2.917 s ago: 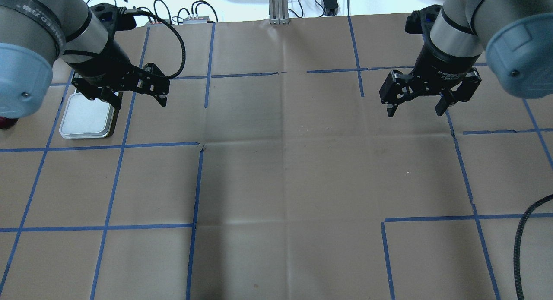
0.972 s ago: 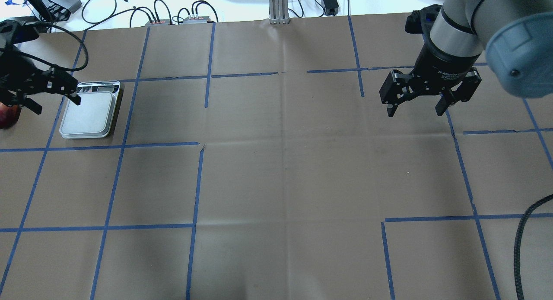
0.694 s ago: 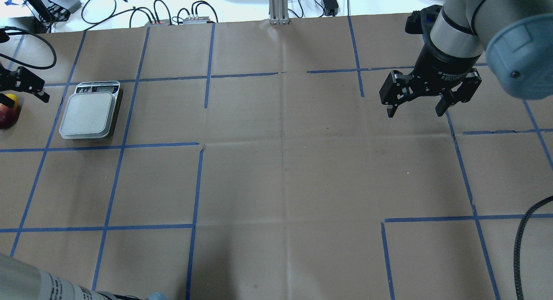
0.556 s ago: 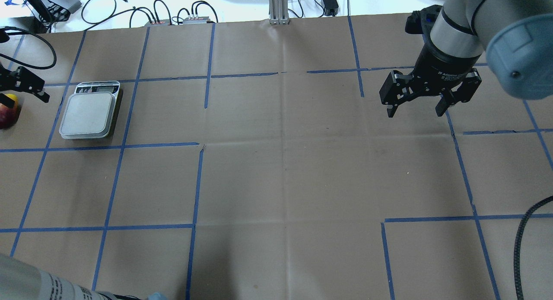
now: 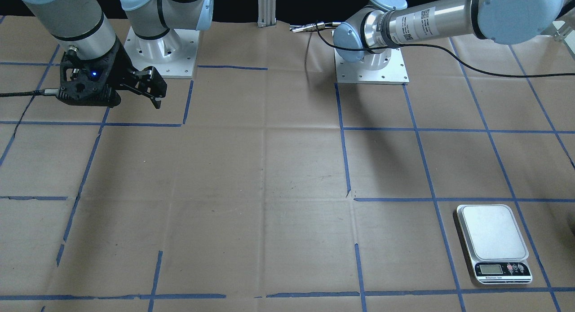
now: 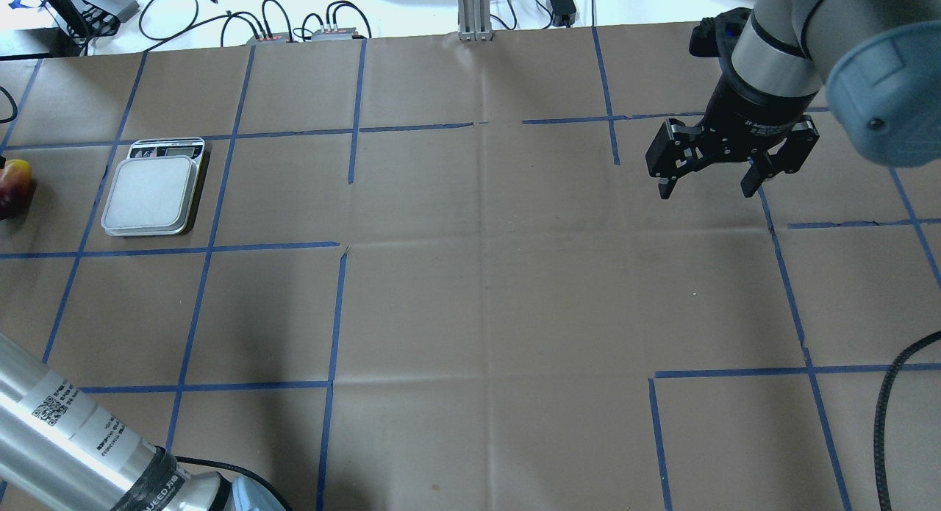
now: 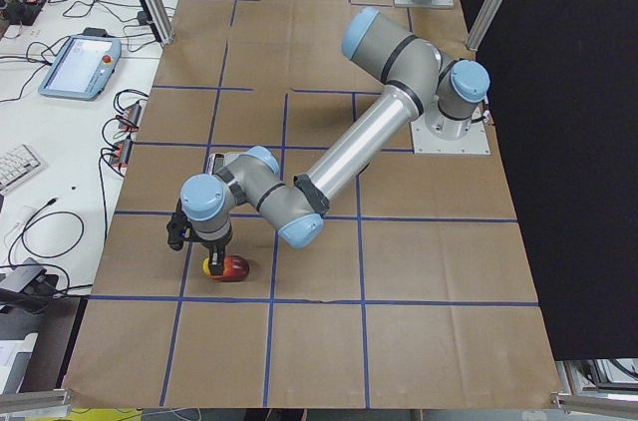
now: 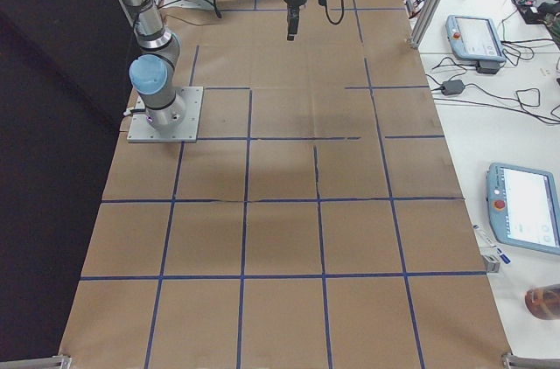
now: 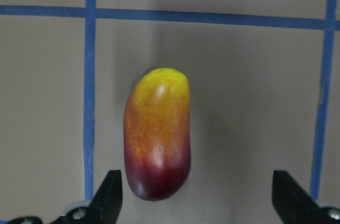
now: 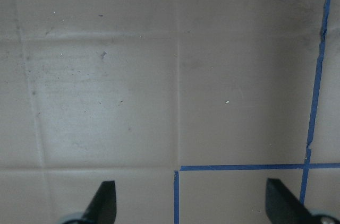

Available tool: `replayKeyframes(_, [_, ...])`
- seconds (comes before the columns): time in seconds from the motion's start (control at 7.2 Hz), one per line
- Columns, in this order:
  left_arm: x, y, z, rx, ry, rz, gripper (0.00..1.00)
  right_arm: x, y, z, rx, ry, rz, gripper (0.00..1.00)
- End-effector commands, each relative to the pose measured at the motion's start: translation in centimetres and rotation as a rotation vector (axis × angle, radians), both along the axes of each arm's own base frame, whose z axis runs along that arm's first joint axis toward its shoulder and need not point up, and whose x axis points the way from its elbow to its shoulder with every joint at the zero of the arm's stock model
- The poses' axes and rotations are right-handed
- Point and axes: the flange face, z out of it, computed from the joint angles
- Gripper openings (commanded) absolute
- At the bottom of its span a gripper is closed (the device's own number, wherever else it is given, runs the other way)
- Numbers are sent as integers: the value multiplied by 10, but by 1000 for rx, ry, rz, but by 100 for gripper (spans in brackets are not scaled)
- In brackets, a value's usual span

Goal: Weigh mango
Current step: 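Lower the left gripper onto the red-yellow mango and close on it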

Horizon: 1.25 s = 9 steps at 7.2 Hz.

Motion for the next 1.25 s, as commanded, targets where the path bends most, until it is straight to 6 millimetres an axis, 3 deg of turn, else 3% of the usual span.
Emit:
replayKeyframes(0.0, [6,-2,-24,17,17,6,100,0,0,0,0,0,0,100])
replayKeyframes(0.28, [9,-3,-56,41,45,8,100,0,0,0,0,0,0,100])
replayKeyframes(0.56, [9,-2,-70,62,52,5,98,0,0,0,0,0,0,100])
replayKeyframes(0.69, [9,-2,-69,67,52,4,33,0,0,0,0,0,0,100])
replayKeyframes(0.83, [9,-1,-67,71,54,4,6,0,0,0,0,0,0,100])
replayKeyframes(1.11, [-4,-4,-41,69,52,-7,0,0,0,0,0,0,0,100])
